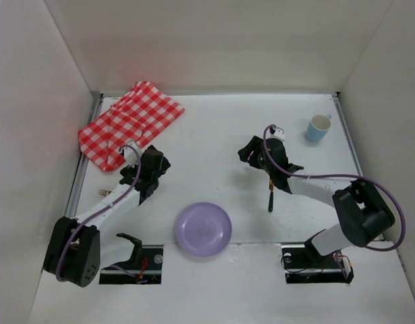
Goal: Set the dinner table for one person
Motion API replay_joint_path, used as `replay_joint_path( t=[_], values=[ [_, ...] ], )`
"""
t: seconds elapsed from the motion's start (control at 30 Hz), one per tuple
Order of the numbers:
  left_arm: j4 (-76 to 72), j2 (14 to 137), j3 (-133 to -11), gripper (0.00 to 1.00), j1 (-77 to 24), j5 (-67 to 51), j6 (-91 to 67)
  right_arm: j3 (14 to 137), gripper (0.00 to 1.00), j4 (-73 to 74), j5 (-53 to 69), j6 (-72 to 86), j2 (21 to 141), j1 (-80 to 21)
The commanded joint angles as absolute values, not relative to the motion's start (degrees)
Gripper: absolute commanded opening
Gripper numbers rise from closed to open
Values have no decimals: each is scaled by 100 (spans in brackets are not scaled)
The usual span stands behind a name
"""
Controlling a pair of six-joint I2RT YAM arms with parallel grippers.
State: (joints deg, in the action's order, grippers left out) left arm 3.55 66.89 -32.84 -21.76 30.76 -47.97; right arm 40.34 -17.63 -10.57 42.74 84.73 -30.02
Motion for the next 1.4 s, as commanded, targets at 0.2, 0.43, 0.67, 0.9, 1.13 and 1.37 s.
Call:
replay_joint_path(
  t=[0.2, 0.43, 0.67, 0.9, 1.13, 1.37],
  values=[
    [-95, 6381, -3121, 100, -2570, 3357, -4773, 4043, 48, -2118, -1116, 4210, 8403, -2984],
    [-561, 6731, -2936, 100, -2869, 3068, -4843, 4069, 30, -2083, -1063, 4201, 8446, -2984],
    [-835, 6855, -3006, 100, -2729, 3479, -4747, 4052, 30, -2109, -1046, 4210, 8438, -2984],
    [-1361, 7742, -3831, 100, -2773, 4130, -3622, 4069, 41, -2118, -1028, 4228, 8473, -2984],
    [-2250, 8507, -4490, 71, -2352, 3727, -3041, 4043, 65, -2162, -1028, 4254, 8526, -2984],
    [-1820, 9508, -5667, 49, -1605, 3780, -3033, 4096, 70, -2162, -975, 4192, 8561, -2984]
  ],
)
